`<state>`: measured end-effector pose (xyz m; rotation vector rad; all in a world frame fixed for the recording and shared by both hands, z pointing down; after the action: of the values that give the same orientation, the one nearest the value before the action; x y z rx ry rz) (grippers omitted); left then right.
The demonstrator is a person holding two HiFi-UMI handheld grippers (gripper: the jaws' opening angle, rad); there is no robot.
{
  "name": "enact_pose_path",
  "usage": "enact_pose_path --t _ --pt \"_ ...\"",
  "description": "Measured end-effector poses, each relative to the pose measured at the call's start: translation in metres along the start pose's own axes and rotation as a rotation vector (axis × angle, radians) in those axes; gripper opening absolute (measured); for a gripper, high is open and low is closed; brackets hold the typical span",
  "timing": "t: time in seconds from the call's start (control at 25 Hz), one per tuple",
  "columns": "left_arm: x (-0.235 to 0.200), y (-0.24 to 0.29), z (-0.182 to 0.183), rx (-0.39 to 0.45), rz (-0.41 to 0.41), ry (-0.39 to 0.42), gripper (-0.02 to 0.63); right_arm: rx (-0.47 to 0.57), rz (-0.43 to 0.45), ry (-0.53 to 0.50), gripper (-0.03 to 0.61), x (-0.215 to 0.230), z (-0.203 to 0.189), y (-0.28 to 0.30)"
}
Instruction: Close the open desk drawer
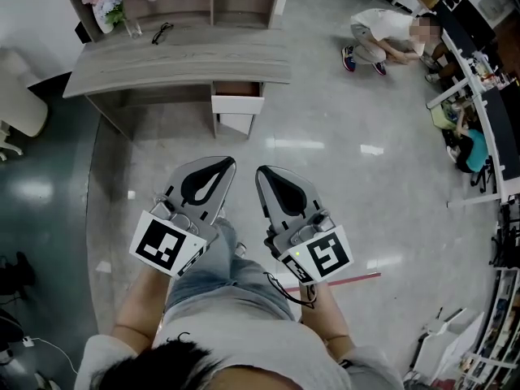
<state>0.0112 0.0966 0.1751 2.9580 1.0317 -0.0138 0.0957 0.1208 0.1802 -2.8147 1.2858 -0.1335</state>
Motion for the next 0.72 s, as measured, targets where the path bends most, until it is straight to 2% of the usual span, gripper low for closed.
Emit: enact_pose_path --t 0.4,0.72 --pt "-0.005 0.046 -0.007 -0.016 -0.014 0.002 0.011 -0.02 -0.018 0.001 0.008 0.042 -0.003 0.004" --pt "-0.026 0.088 -0.013 -0.043 -0.027 -0.006 0.011 -0.024 -0.034 0.0 0.008 0.086 -0.005 0.028"
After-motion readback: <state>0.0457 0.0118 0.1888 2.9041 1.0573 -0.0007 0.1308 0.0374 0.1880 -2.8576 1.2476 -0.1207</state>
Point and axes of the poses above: the fingertips, and each gripper's own axes: y forward along the fingers, x to its right, z out of its top, the point moved 3 cm from there along -y, backward along the fingers, and after that the axes turned 14 degrees about z, right-handed, at the moved point
